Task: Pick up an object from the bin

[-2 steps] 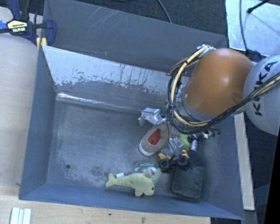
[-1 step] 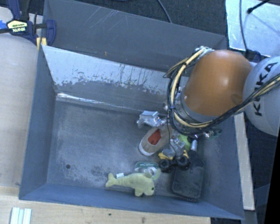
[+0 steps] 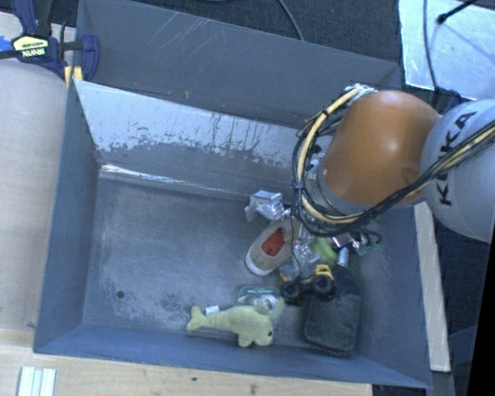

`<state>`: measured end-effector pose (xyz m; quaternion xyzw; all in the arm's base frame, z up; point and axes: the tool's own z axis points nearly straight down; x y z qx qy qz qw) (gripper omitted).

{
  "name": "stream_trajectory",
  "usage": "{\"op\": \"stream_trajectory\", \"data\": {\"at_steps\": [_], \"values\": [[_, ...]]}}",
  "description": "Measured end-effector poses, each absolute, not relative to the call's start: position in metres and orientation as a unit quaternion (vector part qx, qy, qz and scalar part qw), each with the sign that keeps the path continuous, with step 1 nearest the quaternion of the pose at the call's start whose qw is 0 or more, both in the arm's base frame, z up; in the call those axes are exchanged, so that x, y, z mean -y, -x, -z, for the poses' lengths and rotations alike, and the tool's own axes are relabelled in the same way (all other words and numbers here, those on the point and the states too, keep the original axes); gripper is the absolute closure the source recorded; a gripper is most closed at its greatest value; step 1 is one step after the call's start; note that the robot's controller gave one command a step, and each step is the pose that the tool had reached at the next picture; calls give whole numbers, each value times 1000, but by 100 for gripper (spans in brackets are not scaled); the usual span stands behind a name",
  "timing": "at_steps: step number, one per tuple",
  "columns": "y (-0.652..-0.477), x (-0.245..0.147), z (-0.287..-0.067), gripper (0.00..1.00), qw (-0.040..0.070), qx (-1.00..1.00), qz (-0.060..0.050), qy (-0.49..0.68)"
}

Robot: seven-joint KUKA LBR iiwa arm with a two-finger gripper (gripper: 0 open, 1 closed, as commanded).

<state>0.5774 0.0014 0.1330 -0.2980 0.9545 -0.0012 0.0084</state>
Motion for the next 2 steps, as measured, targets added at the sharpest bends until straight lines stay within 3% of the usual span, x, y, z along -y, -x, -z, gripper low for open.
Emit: {"op": "stream_trajectory", "data": {"at_steps": [2], "values": [[-578,-9,-120,0,8,-925,2,380]]}}
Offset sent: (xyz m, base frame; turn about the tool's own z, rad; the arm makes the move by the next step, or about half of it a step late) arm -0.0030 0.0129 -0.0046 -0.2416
